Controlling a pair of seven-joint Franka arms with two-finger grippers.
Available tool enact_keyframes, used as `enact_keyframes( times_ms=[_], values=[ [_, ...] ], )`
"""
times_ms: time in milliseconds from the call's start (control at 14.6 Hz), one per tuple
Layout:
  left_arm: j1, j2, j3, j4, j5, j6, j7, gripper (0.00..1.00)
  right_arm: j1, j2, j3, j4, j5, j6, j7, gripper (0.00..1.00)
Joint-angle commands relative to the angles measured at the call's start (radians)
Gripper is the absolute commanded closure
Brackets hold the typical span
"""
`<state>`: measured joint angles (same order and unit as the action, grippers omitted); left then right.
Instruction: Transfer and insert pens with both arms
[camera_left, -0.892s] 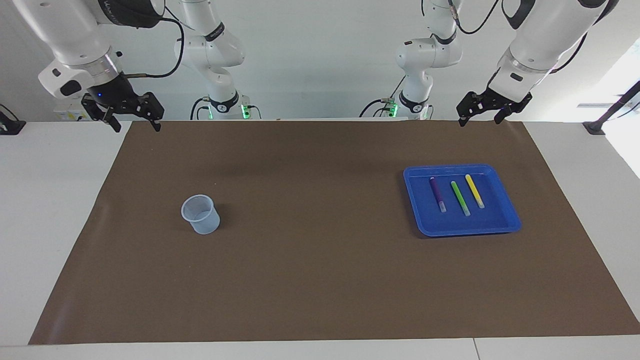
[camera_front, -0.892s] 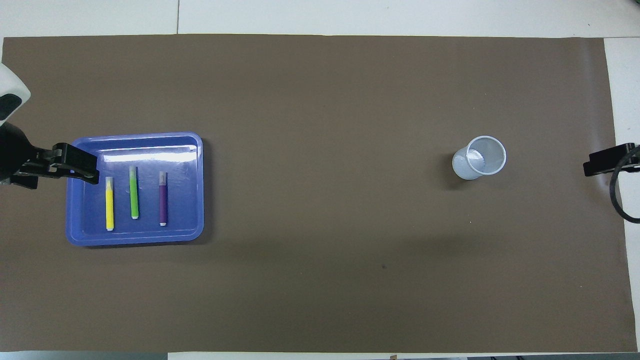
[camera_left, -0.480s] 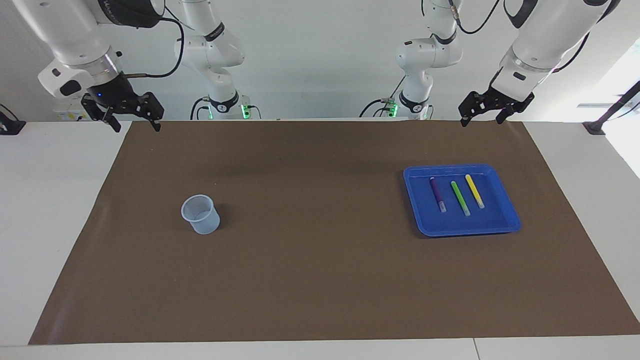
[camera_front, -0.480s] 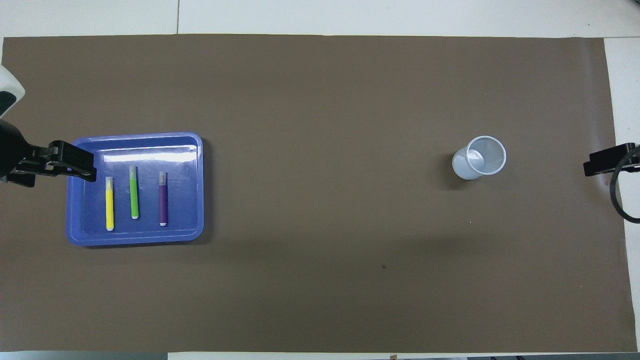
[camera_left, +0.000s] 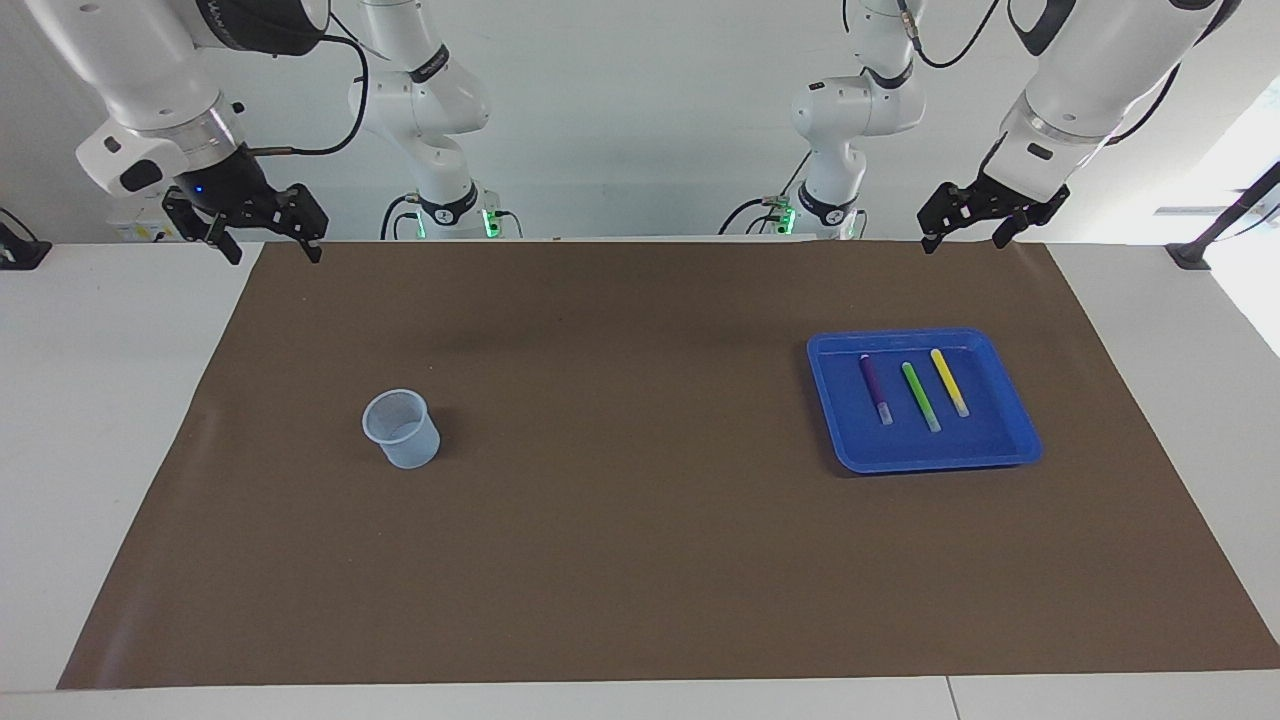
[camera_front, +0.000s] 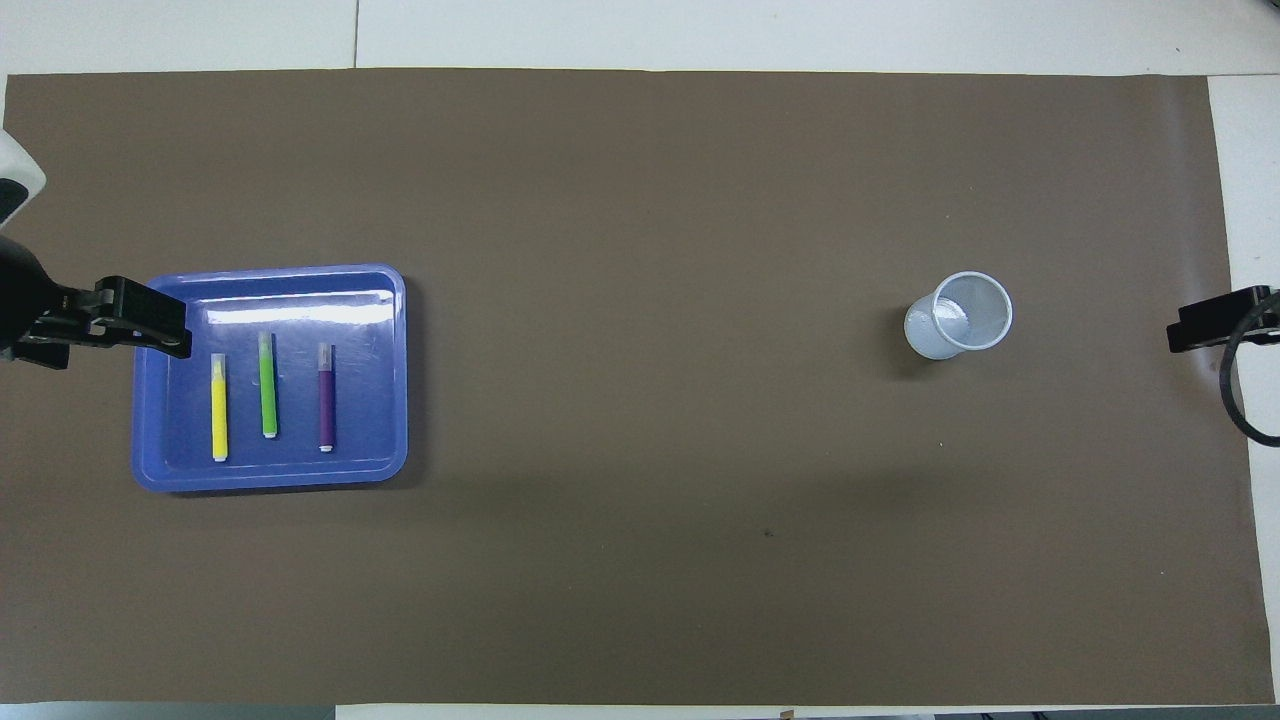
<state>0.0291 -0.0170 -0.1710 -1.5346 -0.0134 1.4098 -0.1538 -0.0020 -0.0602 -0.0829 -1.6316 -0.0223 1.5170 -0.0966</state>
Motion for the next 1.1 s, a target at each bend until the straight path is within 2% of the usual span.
enact_keyframes(
  times_ms=[0, 137, 343, 549, 754, 1029],
  values=[
    [0.009, -0.030, 0.001, -0.073, -0.013, 0.089, -0.044, 0.00, -0.001, -0.020, 0.000, -0.023, 0.013, 0.002, -0.005, 0.00],
    [0.052, -0.061, 0.007, -0.157, -0.013, 0.176, -0.035, 0.00, -0.004, -0.024, 0.000, -0.030, 0.013, -0.043, -0.017, 0.00],
    [0.144, -0.051, 0.007, -0.257, -0.013, 0.256, 0.103, 0.00, 0.000, -0.023, 0.002, -0.022, 0.018, -0.044, -0.015, 0.00],
    [0.210, -0.047, 0.007, -0.415, -0.013, 0.427, 0.250, 0.00, -0.001, -0.023, 0.000, -0.031, 0.181, -0.026, 0.014, 0.00],
    [0.252, -0.006, 0.010, -0.531, -0.011, 0.595, 0.330, 0.00, 0.004, -0.024, 0.011, -0.033, 0.293, -0.026, 0.164, 0.00],
    [0.252, 0.063, 0.010, -0.590, -0.003, 0.728, 0.344, 0.00, 0.004, -0.047, 0.034, -0.088, 0.435, -0.008, 0.380, 0.00]
  ],
)
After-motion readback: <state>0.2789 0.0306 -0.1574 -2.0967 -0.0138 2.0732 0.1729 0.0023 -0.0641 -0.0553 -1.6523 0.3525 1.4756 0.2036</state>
